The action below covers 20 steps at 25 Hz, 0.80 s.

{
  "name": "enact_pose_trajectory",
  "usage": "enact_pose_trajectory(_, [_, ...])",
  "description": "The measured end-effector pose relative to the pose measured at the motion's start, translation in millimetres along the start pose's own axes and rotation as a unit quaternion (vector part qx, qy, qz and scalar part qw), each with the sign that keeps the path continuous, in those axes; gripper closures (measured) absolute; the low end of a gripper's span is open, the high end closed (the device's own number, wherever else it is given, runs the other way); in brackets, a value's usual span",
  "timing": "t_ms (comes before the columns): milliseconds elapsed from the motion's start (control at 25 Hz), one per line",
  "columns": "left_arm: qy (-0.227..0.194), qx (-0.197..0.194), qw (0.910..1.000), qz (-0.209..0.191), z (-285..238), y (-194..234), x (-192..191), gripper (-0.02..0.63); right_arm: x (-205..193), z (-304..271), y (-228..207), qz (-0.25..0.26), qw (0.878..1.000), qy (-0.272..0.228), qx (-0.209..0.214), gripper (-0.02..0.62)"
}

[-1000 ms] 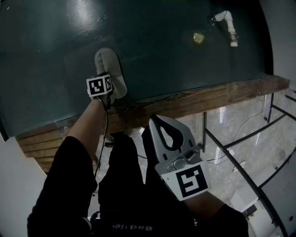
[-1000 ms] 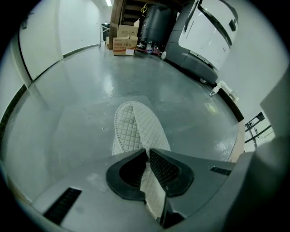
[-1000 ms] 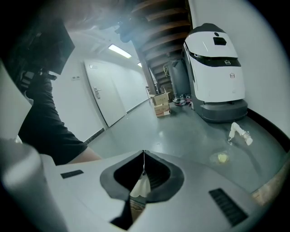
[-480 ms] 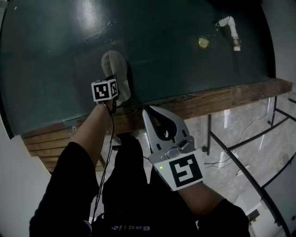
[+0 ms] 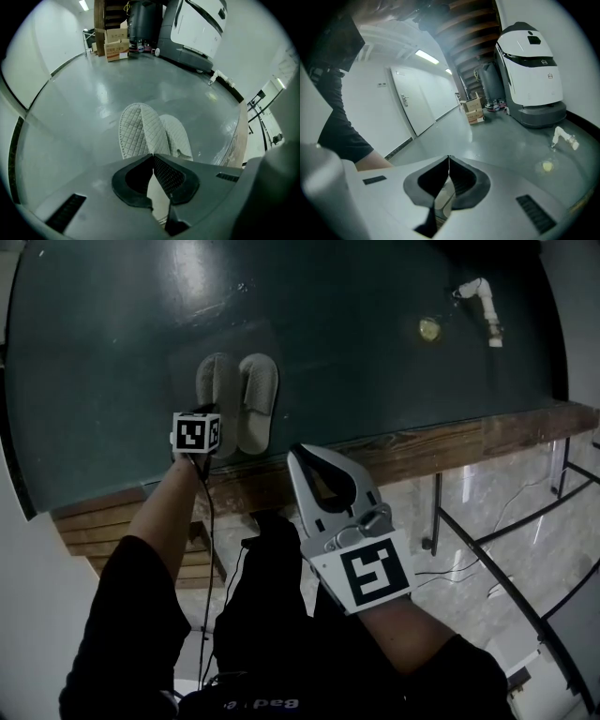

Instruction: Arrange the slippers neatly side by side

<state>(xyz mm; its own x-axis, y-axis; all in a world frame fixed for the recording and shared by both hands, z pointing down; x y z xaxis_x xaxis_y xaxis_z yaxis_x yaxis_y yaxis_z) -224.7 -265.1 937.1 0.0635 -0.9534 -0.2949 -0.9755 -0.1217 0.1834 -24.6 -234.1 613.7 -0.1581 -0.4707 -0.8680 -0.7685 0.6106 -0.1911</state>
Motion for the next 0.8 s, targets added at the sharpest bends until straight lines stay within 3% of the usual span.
enact_pose_trajectory(480, [0.013, -0.002, 0.9999, 0.008, -33, 24, -4, 0.592, -40, -12, 6, -0.012, 0.999, 0.03, -0.021, 0.595])
enact_pose_trajectory(800, [0.017, 0.011, 0.9997, 0.016, -33, 31, -7, 0.588, -35, -11, 7, -0.004, 0.999, 0.025, -0.025, 0.595])
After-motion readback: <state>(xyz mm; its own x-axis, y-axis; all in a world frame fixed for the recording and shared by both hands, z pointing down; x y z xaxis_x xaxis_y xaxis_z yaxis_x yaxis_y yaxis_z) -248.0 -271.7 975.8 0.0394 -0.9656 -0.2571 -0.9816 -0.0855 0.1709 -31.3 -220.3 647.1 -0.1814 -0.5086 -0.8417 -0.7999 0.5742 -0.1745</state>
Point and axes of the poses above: the fingertips, and each gripper's own axes: z backward along the fingers, y to its left, x out of its top, the point moved 2 cm from there along z, backward along the fingers, and after that the axes turned 8 degrees about z, right-handed, at the moved point
